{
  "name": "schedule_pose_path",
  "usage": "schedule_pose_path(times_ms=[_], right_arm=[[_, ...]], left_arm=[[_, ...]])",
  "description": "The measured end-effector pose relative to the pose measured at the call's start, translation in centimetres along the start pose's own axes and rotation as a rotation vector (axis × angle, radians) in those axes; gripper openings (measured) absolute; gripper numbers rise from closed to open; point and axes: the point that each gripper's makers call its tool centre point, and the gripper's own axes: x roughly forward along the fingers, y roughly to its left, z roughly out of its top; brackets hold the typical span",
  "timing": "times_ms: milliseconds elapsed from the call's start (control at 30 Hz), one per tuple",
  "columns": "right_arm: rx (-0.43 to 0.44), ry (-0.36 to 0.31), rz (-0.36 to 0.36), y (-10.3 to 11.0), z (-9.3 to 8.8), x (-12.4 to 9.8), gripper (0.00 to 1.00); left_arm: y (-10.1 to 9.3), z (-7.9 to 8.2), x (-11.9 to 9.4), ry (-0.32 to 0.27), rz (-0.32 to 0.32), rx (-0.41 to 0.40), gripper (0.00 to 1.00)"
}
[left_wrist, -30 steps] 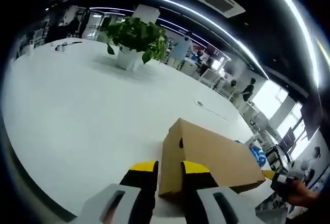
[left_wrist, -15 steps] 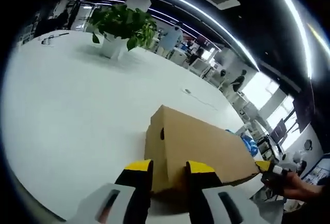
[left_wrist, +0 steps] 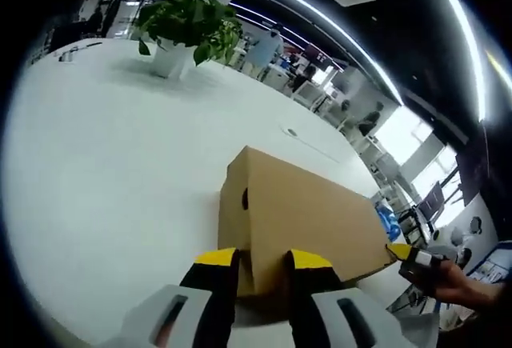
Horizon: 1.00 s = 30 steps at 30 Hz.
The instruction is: Operate the shoe box by opening the lid, removing the specified soft item, and placing it in the target area until the item is outside and the box remains undamaged.
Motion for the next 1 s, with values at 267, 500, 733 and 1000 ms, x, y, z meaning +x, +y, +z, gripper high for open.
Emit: schedule_pose_path(times_ms=[267,500,733,1000], right_arm=[[-0.007,-0.011,-0.016,-0.8,2.2,2.2,0.26],[0.005,-0.027,-0.051,-2.0,4.2,3.5,0.25],[-0.004,-0.021,-0.079,-3.6,6.1,4.2,0.25],[-0.043,-0.025,-0.075,-4.0,6.5,4.3,0.25]], left_arm=[[0.1,2.5,2.5,-0.015,0.002,0.004,0.24],[-0.4,4.4,5.2,-0.004,0.007,0.02,0.24],[-1.4,5.4,7.2,-0.015,0.01,0.02,0.24],[-1.7,5.6,7.5,-0.034,0.011,0.023,0.24]])
